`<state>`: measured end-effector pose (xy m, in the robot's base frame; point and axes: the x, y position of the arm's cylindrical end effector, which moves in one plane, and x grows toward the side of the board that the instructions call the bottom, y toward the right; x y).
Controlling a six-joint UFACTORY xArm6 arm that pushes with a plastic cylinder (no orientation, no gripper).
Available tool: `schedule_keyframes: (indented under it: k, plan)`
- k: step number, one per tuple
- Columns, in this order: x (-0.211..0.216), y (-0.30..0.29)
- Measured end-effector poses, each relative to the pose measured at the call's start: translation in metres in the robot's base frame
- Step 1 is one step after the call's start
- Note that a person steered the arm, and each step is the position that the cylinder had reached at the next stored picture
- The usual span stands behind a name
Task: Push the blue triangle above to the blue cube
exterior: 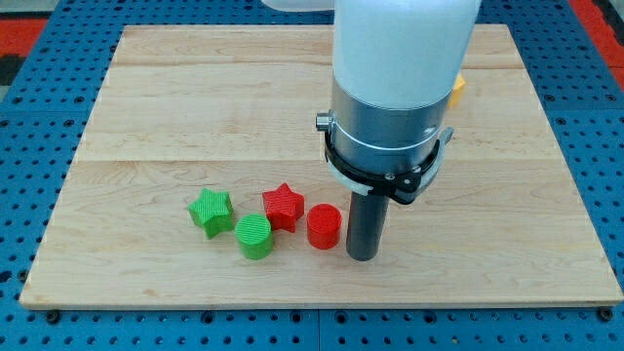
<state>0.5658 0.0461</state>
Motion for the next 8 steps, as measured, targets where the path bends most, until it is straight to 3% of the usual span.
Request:
schedule_keyframes:
  k: [2,5,6,8]
  plan:
    - [-0.008,0.002]
    - [-0.139,0.101]
    - [-0.143,0.101]
    - [-0.190,0.127]
